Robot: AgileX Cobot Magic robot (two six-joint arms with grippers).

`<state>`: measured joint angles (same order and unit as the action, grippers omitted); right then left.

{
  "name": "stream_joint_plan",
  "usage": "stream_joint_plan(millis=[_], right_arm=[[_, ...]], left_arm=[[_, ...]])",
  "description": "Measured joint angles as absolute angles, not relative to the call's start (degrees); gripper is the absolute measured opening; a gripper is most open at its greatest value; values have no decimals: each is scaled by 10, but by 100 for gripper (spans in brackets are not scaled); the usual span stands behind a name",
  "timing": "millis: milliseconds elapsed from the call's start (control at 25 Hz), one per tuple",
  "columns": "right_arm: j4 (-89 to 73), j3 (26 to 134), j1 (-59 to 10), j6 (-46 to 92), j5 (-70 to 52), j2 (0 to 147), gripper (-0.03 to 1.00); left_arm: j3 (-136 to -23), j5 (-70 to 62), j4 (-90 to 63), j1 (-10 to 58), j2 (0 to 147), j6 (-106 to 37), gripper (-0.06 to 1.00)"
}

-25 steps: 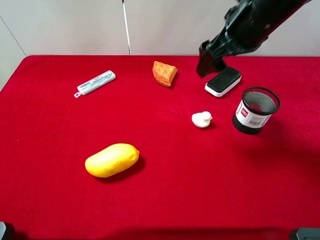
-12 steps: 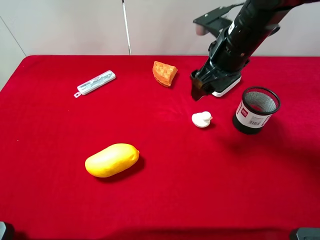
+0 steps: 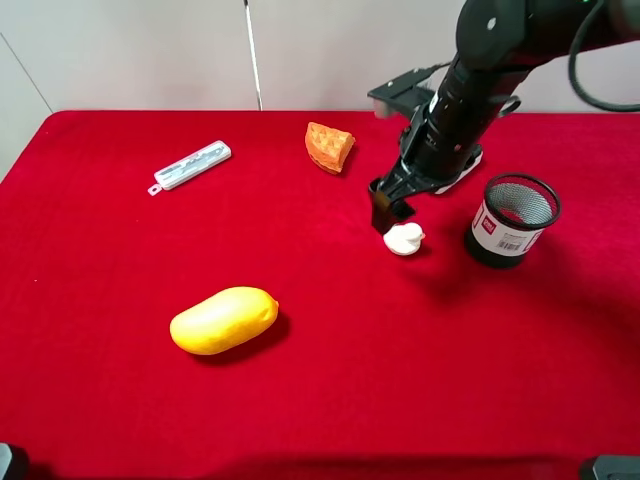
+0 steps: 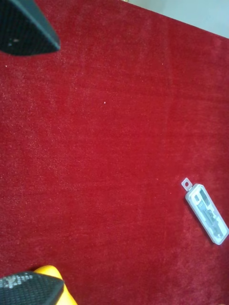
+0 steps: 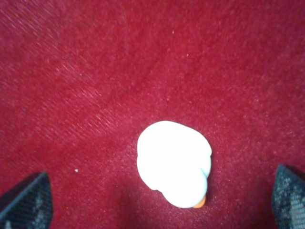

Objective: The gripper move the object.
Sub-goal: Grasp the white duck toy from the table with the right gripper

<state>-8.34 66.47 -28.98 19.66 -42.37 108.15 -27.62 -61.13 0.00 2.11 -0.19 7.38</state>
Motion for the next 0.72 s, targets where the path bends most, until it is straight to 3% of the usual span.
stream_joint_plan(millis=[720], right_arm=[[-57,665,-301,181,-396,1147,69]], left_arm=[[-276,-611,0,21,-2,74,89]])
